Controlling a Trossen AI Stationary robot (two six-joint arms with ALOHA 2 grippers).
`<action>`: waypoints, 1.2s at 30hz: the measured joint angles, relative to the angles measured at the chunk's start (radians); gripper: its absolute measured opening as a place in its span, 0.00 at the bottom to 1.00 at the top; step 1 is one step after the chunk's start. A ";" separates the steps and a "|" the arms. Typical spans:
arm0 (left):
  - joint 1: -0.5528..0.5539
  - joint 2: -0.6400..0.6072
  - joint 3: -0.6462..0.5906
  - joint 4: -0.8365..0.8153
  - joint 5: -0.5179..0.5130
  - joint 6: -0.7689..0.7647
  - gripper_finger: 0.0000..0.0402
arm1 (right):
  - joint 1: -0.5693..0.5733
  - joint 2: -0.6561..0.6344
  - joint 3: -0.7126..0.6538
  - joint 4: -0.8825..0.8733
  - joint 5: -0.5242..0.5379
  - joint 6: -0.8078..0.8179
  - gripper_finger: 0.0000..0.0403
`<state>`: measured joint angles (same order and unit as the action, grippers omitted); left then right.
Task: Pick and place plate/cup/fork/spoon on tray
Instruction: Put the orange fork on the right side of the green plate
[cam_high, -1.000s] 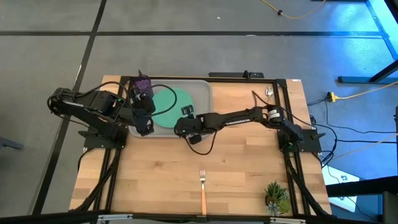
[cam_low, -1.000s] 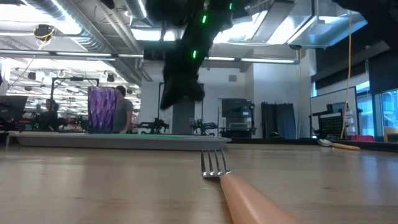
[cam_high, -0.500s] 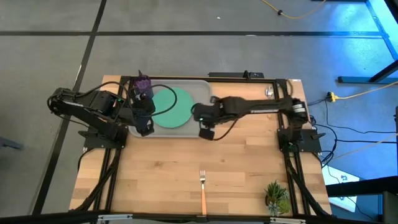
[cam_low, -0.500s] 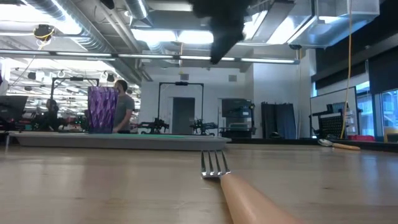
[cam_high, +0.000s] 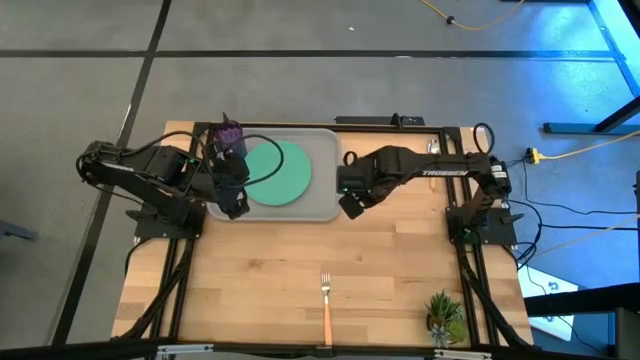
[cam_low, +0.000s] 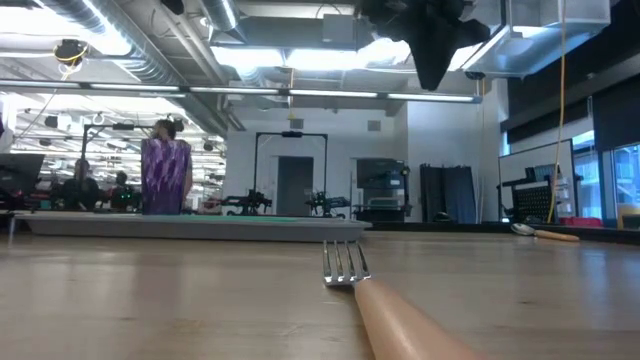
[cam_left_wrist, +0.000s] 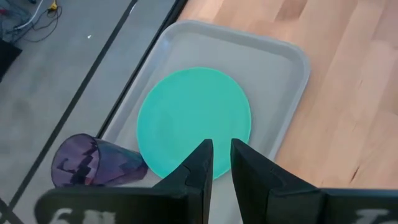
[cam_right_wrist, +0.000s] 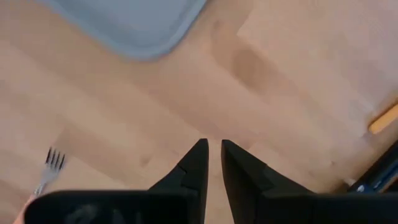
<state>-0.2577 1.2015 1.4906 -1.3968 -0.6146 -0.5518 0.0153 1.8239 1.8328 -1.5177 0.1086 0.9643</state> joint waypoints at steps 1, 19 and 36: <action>0.000 0.000 0.000 0.000 0.001 -0.003 0.13 | 0.001 0.002 -0.003 0.001 -0.018 -0.008 0.13; 0.000 0.000 0.000 0.000 0.007 -0.071 0.13 | 0.049 0.002 -0.005 -0.019 0.013 -0.024 0.13; 0.000 0.000 0.000 0.000 0.007 -0.068 0.13 | 0.115 0.002 -0.006 0.016 -0.058 0.187 0.13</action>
<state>-0.2577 1.2015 1.4906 -1.3972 -0.6079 -0.6195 0.1301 1.8256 1.8271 -1.5020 0.0502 1.1517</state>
